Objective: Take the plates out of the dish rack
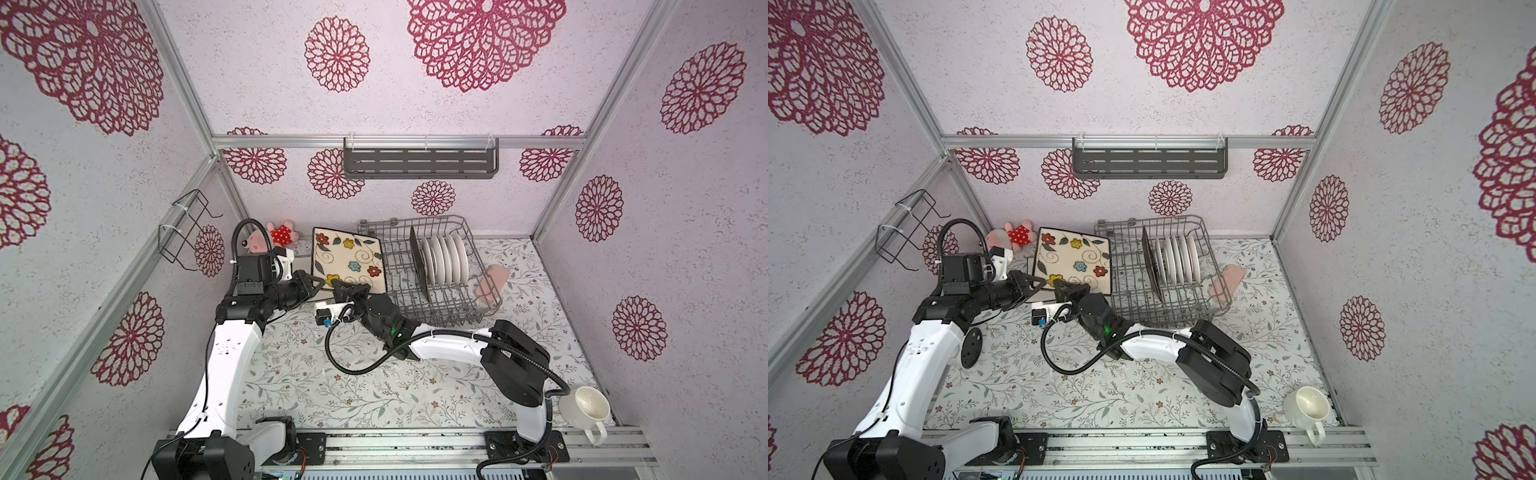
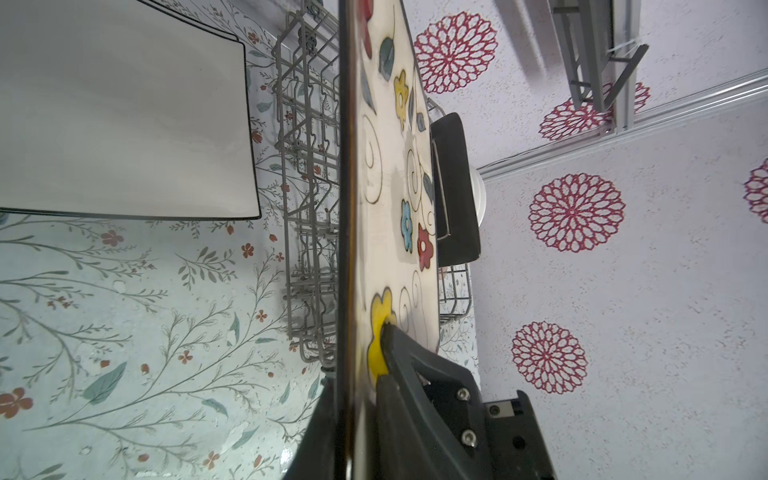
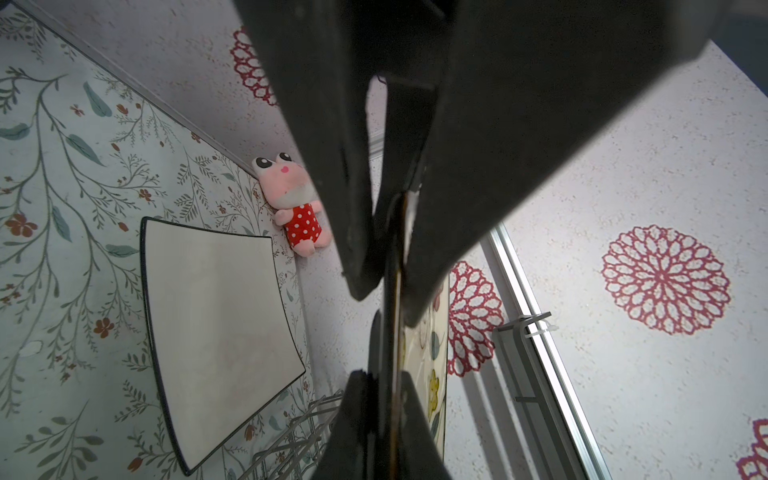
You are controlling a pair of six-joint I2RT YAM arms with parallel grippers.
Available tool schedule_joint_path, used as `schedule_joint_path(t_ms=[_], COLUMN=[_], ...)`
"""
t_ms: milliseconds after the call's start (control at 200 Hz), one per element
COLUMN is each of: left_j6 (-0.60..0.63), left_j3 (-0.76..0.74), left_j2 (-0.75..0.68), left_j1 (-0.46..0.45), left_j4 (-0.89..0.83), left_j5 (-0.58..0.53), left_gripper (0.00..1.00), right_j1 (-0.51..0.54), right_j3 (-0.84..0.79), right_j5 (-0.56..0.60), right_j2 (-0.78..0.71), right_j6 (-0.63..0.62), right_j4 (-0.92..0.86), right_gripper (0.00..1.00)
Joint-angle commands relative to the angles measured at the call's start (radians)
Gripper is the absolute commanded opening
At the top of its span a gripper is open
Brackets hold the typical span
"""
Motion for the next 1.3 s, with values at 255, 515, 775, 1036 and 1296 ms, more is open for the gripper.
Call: schedule_joint_path(t_ms=[255, 515, 775, 1036, 1296], left_j6=[-0.033, -0.082, -0.121, -0.15, -0.18], left_j3=[-0.055, -0.088, -0.124, -0.153, -0.199], left_j2=[-0.035, -0.035, -0.034, -0.037, -0.073], left_j1=[0.008, 0.008, 0.008, 0.008, 0.008], left_j4=[0.17, 0.23, 0.283, 0.331, 0.417], left_j5=[-0.007, 0.012, 0.033, 0.018, -0.009], left_gripper=[0.55, 0.52, 0.42, 0.22, 0.09], right_j1=[0.009, 0.016, 0.02, 0.022, 0.023], right_j3=[0.084, 0.087, 0.089, 0.092, 0.09], right_j5=[0.007, 0.019, 0.018, 0.02, 0.024], right_j2=[-0.049, -0.046, -0.033, -0.028, -0.019], right_j6=[-0.068, -0.065, -0.064, -0.064, -0.065], right_j4=[0.233, 0.254, 0.281, 0.286, 0.291], right_gripper=[0.0, 0.0, 0.0, 0.0, 0.0])
